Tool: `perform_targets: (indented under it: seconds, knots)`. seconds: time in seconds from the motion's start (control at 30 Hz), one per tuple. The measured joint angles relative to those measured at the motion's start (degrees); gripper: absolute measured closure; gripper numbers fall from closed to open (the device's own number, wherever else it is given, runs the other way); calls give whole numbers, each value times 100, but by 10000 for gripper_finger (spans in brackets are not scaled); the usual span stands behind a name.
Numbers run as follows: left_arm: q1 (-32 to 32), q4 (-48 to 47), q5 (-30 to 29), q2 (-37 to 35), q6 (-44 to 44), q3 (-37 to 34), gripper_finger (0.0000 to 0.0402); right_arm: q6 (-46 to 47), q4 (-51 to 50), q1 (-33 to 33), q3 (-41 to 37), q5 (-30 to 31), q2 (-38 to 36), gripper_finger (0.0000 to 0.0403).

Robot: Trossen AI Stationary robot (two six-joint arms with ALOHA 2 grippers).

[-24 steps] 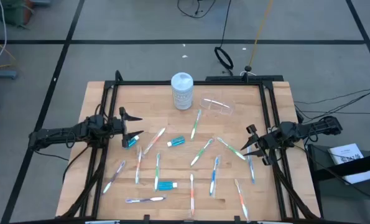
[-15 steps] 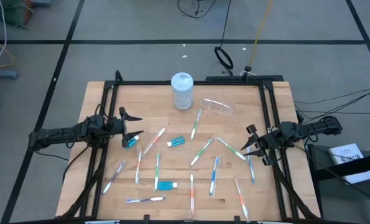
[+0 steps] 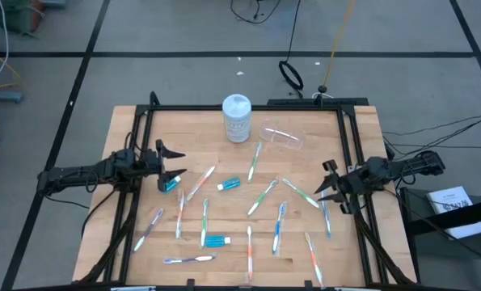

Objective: Pick & Place toothbrushing station
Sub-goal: Put the white and green toothbrush into the transparent mesh organizer

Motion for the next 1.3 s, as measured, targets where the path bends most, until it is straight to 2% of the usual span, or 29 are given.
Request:
perform_targets:
  seconds: [0.07,0.17,0.3,0.53,0.6,0.77,0.87,1.0,1.13,1.3]
  knots:
    - [0,170,0,-1,7,0,131,-131,354,0,-1,54,2,303]
    - [0,360,-29,0,38,0,131,-197,1059,0,-1,562,41,303]
    - [0,672,-69,0,132,0,131,496,1877,-2,-1,1399,345,303]
    - [0,1356,592,-2,-1046,0,131,1154,2244,-4,91,2450,1627,303]
    - [0,1499,572,3,-1057,-2,131,1345,2208,-2,252,2571,2121,303]
    - [0,1965,-281,0,-1021,-2,131,1878,1768,-2,874,2773,3596,303]
    - [0,1997,-463,-1,-738,-2,131,2276,1041,0,1397,3103,4461,303]
    - [0,2064,-439,78,-937,-2,131,2877,-175,-56,2039,3461,5434,303]
    - [0,2319,-425,289,-1047,-2,131,3572,-374,-288,2266,3089,6220,295]
    - [0,2444,-424,575,-1051,-2,131,3450,-375,-510,2252,3000,6829,264]
